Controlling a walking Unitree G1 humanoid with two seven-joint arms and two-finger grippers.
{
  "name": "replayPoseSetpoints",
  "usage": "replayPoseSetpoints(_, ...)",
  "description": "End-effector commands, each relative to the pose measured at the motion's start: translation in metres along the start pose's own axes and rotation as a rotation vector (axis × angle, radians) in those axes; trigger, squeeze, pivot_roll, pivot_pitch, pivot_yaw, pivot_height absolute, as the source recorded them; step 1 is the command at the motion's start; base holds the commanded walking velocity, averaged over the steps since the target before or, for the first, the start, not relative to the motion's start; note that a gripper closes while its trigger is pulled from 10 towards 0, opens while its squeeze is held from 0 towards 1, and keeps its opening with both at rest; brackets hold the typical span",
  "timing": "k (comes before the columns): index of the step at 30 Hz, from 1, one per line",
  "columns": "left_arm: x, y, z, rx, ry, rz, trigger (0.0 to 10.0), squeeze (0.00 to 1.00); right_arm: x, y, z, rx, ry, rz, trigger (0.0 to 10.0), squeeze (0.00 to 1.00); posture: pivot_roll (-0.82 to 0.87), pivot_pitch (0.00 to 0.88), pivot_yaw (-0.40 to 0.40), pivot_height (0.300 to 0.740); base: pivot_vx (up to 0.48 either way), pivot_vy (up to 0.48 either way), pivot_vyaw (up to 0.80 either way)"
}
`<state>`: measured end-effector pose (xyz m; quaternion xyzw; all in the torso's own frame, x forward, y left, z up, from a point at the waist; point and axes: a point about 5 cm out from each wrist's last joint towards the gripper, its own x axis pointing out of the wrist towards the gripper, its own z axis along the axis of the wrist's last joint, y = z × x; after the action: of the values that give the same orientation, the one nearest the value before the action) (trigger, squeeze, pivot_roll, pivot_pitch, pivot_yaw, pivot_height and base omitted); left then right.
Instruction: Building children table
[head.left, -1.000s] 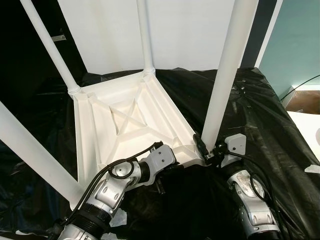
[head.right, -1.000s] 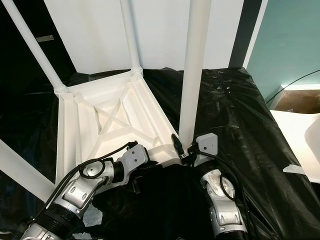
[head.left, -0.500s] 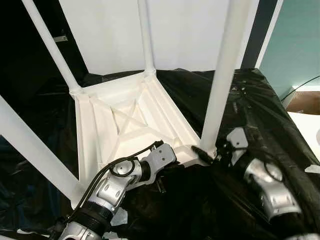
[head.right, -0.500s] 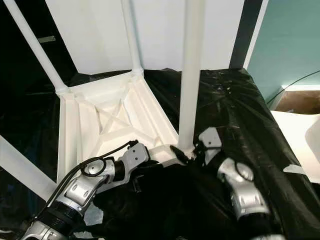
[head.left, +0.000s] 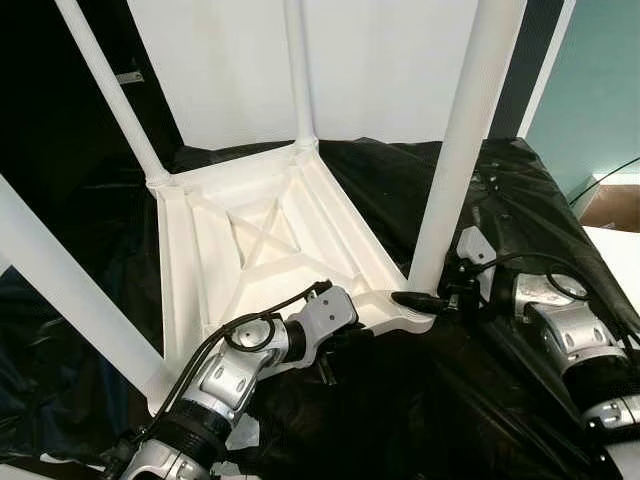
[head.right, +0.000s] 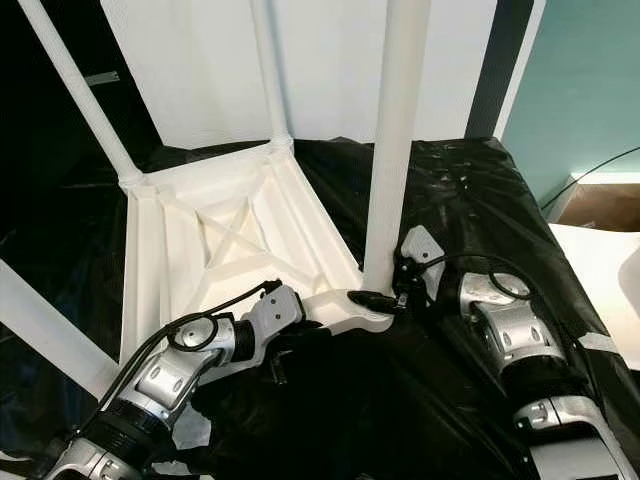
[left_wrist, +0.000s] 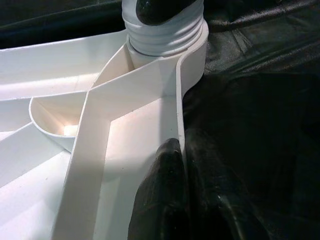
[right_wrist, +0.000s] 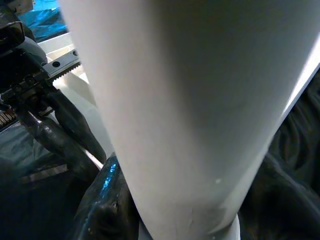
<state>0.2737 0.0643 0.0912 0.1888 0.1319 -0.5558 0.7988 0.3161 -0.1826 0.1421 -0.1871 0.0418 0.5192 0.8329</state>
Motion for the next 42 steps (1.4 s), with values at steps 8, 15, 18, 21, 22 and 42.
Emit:
replayPoseSetpoints(8, -0.002, -0.013, -0.048, -0.116, 0.201, -0.015, 10.0, 0.00, 0.001, 0.025, -0.019, 0.205, -0.042, -0.062, 0.0, 0.00, 0.00, 0.000, 0.045, 0.740, 0.000, 0.000, 0.00)
replayPoseSetpoints(15, -0.003, -0.014, -0.049, -0.122, 0.199, -0.016, 10.0, 0.00, 0.025, 0.058, -0.012, 0.270, -0.223, -0.275, 0.0, 0.00, 0.00, 0.000, 0.048, 0.740, 0.000, 0.000, 0.00)
replayPoseSetpoints(18, -0.003, -0.016, -0.050, -0.123, 0.204, -0.023, 10.0, 0.00, 0.022, 0.060, -0.013, 0.334, -0.286, -0.606, 0.0, 0.00, 0.01, 0.000, 0.049, 0.740, 0.000, 0.000, 0.00)
replayPoseSetpoints(21, -0.003, -0.015, -0.050, -0.122, 0.204, -0.024, 10.0, 0.00, 0.009, 0.057, -0.017, 0.308, -0.259, -0.817, 0.0, 0.00, 0.00, 0.000, 0.045, 0.740, 0.000, 0.000, 0.00)
replayPoseSetpoints(22, -0.003, -0.016, -0.050, -0.122, 0.203, -0.024, 10.0, 0.00, 0.007, 0.059, -0.015, 0.298, -0.259, -0.832, 0.0, 0.00, 0.00, 0.000, 0.045, 0.740, 0.000, 0.000, 0.00)
replayPoseSetpoints(42, 0.003, -0.016, -0.045, -0.118, 0.191, -0.030, 10.0, 0.00, 0.003, 0.023, -0.003, 0.148, -0.166, -0.343, 10.0, 0.00, -0.02, 0.000, 0.041, 0.740, 0.000, 0.000, 0.00)
